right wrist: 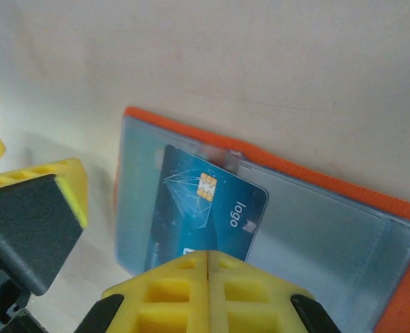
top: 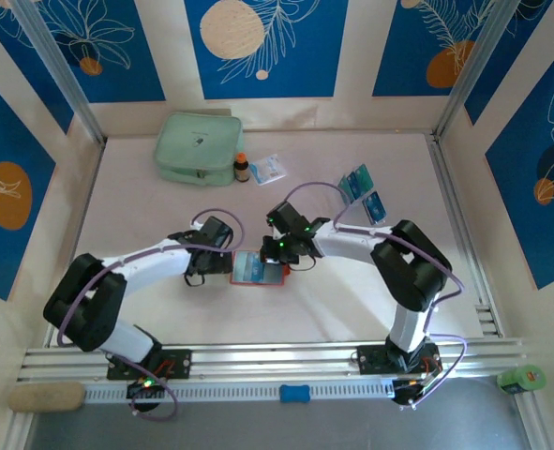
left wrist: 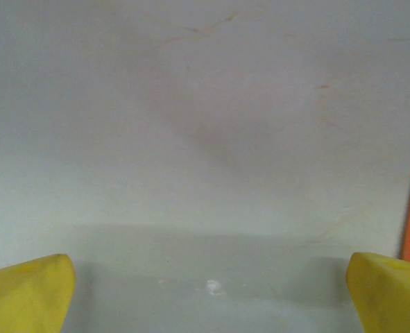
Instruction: Put the credit cards into the card holder
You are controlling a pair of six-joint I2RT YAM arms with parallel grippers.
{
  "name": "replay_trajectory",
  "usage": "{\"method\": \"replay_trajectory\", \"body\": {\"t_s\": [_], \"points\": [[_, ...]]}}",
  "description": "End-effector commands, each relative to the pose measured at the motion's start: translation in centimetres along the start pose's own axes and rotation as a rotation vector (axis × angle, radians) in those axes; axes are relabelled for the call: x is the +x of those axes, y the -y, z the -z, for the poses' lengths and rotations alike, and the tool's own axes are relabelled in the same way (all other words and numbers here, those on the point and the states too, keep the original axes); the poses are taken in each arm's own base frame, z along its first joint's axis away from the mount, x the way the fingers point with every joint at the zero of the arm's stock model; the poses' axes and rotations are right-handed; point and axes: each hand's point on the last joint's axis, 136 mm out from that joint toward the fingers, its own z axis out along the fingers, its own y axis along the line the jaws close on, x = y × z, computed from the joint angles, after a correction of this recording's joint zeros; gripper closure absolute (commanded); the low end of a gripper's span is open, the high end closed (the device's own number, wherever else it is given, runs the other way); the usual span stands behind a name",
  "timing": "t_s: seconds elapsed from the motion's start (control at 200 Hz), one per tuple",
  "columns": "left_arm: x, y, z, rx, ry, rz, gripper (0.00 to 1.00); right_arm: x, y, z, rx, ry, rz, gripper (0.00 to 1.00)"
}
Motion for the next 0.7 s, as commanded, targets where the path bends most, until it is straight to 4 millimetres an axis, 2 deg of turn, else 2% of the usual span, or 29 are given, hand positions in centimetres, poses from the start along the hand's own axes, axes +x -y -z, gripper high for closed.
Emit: {"method": "replay_trajectory", "body": {"t_s": [0.0, 0.215, 0.44, 0.575, 0.695], "points": [[1.0, -1.3, -0.9, -0.056, -0.035, 0.012, 0.00, 0.9, -0.4, -0.4, 0.011, -0.061, 0.035, 1.00], [1.8, -0.5, -2.3, -0.041, -0.080, -0.017, 0.00, 1.3, -0.6, -1.6, 0.035, -0.094, 0.045, 1.00], [1.9, 0.0, -2.8, -0.021, -0.088, -0.030, 0.00, 1.6, -1.2, -3.1, 0.040, -0.127, 0.049, 1.00], [2.2, 0.0, -2.9, -0.016, -0.094, -0.032, 0.00, 1.7, -2.1, -3.8, 0.028, -0.142, 0.058, 1.00], [2.3, 0.0, -2.9, -0.013, -0.093, -0.030, 0.00, 1.3, -3.1, -3.5, 0.016, -0.134, 0.069, 1.00]]}}
